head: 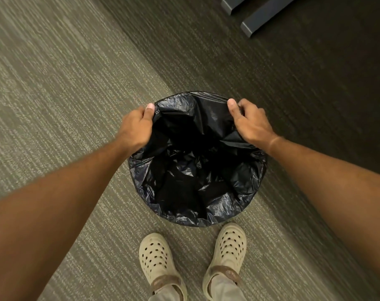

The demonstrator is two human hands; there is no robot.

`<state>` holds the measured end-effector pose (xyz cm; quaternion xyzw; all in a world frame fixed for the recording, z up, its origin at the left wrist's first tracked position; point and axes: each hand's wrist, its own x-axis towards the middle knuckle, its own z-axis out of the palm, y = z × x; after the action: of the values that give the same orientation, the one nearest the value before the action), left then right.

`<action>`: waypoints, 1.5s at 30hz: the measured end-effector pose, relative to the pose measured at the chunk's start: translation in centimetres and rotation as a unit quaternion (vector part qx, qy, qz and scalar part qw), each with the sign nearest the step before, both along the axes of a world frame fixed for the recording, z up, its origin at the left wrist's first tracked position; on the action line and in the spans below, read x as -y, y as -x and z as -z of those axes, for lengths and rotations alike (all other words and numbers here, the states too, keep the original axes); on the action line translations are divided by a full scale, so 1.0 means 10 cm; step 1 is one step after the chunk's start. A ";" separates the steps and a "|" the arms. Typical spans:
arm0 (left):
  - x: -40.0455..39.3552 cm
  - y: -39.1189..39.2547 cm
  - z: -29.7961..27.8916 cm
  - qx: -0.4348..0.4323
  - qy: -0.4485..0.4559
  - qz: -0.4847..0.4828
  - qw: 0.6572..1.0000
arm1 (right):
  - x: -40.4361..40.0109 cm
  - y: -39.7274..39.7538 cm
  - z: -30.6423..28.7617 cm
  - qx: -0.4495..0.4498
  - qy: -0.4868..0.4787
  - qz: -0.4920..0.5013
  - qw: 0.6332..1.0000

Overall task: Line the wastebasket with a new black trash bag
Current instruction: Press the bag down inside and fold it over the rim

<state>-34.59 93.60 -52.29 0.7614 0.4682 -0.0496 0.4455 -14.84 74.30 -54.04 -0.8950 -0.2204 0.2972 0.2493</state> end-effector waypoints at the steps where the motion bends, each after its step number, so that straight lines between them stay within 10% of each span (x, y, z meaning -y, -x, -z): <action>1: 0.02 0.00 0.02 0.005 -0.021 0.009 1.000 | 0.00 -0.01 0.02 0.010 0.002 0.005 1.000; 11: -0.01 0.06 0.08 0.036 -0.062 0.014 0.997 | -0.13 -0.21 0.13 -0.118 0.005 0.108 0.987; 19: 0.29 0.38 0.07 -0.004 -0.092 -0.098 0.991 | 0.39 0.30 -0.05 0.121 -0.041 0.105 0.986; 34: 0.39 0.43 0.13 0.013 -0.035 -0.176 0.984 | 0.29 0.19 0.04 -0.057 -0.004 0.210 0.976; 45: 1.02 0.67 0.10 0.000 0.049 -0.392 0.919 | 0.62 0.99 0.00 -0.135 -0.050 0.465 0.874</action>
<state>-41.30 83.44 -53.33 0.4938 0.7263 0.1063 0.4661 -24.73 68.09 -54.06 -0.8319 0.2420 0.2536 0.4303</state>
